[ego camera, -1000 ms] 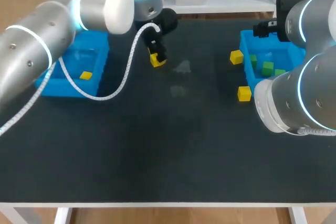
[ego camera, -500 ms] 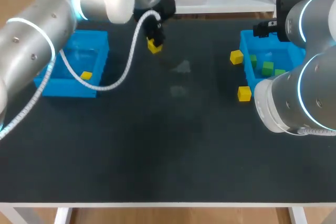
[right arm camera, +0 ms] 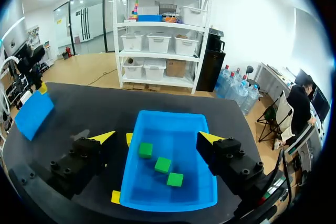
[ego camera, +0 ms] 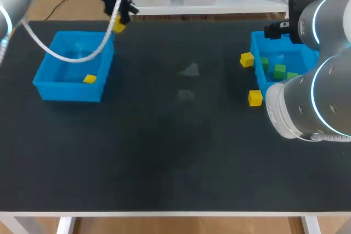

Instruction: Put the green cubes in the right bin and the yellow cubes in the left bin.

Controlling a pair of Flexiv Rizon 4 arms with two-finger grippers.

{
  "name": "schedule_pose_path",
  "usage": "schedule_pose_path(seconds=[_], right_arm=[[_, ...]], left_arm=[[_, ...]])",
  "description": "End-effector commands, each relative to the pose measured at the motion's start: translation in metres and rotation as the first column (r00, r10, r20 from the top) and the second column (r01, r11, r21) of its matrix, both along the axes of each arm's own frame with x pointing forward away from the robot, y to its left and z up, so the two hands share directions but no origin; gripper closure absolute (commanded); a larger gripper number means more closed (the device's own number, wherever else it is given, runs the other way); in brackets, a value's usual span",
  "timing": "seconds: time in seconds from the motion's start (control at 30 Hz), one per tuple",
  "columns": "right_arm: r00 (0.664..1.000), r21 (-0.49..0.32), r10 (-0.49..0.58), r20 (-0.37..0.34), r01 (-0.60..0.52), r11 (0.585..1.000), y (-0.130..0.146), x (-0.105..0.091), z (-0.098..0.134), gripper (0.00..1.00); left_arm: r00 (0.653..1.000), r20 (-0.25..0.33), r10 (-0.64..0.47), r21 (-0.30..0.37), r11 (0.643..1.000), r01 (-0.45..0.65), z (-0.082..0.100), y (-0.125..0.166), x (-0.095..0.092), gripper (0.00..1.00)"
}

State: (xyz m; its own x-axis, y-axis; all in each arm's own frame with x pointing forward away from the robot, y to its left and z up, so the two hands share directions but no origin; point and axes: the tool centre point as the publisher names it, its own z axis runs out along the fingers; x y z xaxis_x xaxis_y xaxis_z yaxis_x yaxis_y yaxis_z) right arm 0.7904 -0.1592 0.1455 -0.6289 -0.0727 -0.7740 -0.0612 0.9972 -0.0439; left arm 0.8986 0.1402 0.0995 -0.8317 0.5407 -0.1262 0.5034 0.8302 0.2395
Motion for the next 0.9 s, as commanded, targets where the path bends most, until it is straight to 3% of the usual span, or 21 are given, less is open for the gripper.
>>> schedule_pose_path(seconds=[0.03, 0.37, 0.4, 0.43, 0.53, 0.63, 0.77, 0.9], right_arm=[[1.000, 0.005, 0.006, -0.003, -0.006, 1.000, -0.002, 0.000, 0.001, 0.00], [1.000, 0.005, 0.006, -0.003, -0.006, 1.000, -0.002, 0.000, 0.001, 0.00], [1.000, 0.005, 0.006, -0.003, -0.006, 1.000, -0.002, 0.000, 0.001, 0.00], [1.000, 0.005, 0.006, -0.003, -0.006, 1.000, -0.002, 0.000, 0.001, 0.00], [1.000, 0.005, 0.006, -0.003, -0.006, 1.000, -0.002, 0.000, 0.001, 0.00], [1.000, 0.005, 0.006, -0.003, -0.006, 1.000, -0.002, 0.000, 0.001, 0.00], [1.000, 0.005, 0.006, -0.003, -0.006, 1.000, -0.002, 0.000, 0.001, 0.00], [1.000, 0.005, 0.006, -0.003, -0.006, 1.000, -0.002, 0.000, 0.001, 0.00]], left_arm=[[0.998, 0.048, 0.036, -0.024, 0.999, -0.035, -0.011, 0.046, -0.057, 1.00], [0.983, -0.045, 0.179, 0.024, 0.984, -0.178, -0.044, 0.095, -0.089, 1.00], [0.979, -0.051, 0.196, 0.036, 0.980, -0.194, -0.046, 0.099, -0.091, 0.71], [0.979, -0.056, 0.196, 0.029, 0.981, -0.194, -0.047, 0.100, -0.092, 0.00], [0.983, -0.037, 0.180, -0.011, 0.983, -0.181, -0.044, 0.093, -0.093, 0.00], [0.991, 0.018, 0.131, -0.102, 0.986, -0.129, -0.031, 0.070, -0.088, 0.00], [0.997, 0.072, -0.004, -0.177, 0.984, 0.017, -0.013, 0.021, -0.084, 0.00], [0.985, 0.100, -0.141, -0.201, 0.967, 0.159, -0.004, -0.032, -0.084, 0.00]])
